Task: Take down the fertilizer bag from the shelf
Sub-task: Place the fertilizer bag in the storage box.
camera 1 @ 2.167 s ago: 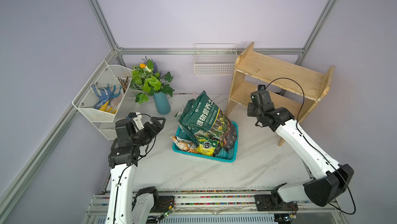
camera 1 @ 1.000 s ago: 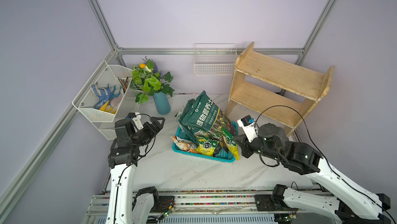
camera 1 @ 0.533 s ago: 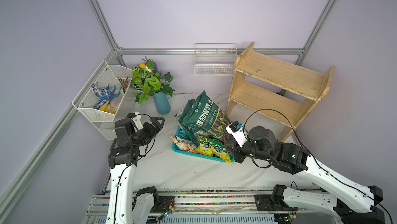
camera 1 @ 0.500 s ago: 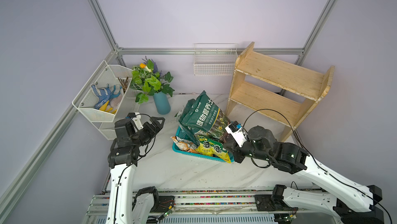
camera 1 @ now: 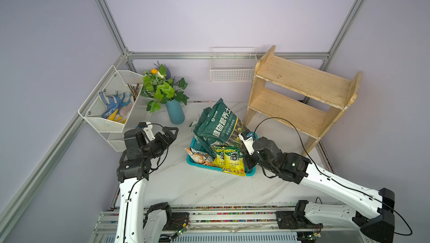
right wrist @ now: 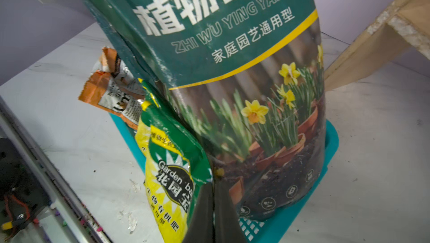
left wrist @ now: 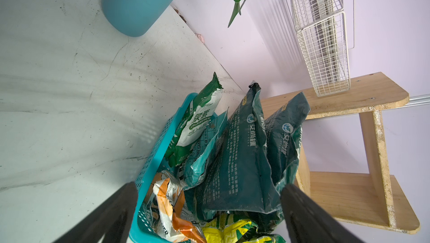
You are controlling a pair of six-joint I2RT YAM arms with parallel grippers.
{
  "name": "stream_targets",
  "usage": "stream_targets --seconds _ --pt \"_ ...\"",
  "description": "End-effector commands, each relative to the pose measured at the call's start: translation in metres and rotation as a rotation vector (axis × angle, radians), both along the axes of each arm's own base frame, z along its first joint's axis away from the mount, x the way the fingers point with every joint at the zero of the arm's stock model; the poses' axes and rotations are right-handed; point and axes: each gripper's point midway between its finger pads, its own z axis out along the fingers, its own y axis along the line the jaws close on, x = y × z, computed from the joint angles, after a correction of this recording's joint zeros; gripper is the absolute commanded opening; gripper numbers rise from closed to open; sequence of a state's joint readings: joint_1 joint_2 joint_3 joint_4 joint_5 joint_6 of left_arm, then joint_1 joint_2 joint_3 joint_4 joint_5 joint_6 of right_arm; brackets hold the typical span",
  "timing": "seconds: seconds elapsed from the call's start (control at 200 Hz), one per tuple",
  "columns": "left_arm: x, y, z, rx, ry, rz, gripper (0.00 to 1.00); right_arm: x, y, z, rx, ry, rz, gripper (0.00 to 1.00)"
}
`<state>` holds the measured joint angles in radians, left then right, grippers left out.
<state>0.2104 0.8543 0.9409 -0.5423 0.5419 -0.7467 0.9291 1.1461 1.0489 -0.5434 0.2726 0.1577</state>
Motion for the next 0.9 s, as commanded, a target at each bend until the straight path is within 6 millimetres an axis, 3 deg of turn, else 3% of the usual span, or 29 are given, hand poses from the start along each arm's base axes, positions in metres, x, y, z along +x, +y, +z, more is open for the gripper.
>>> stream_targets --seconds 0.0,0.175,0.285,0.49,0.685,0.895 --pt "-0.002 0.001 -0.018 -0.003 0.032 -0.001 1.0 0.029 -0.01 0.029 0.054 -0.119 -0.119 0.0" --pt "-0.002 0.001 -0.018 -0.003 0.033 0.0 1.0 0.036 -0.02 0.05 0.111 -0.181 -0.166 0.0" --pt "-0.002 0.001 -0.018 -0.004 0.035 0.0 1.0 0.03 -0.022 0.057 0.159 -0.196 -0.152 0.0" --pt "-0.002 0.002 -0.018 -0.005 0.033 0.002 1.0 0.025 -0.037 0.028 0.147 -0.189 -0.191 0.0" --pt "-0.002 0.002 -0.019 -0.002 0.03 0.007 1.0 0.02 -0.034 -0.001 0.168 -0.172 -0.172 0.0" --pt "-0.002 0.003 -0.019 -0.001 0.027 0.014 1.0 0.015 -0.044 -0.006 0.184 -0.202 -0.177 0.0"
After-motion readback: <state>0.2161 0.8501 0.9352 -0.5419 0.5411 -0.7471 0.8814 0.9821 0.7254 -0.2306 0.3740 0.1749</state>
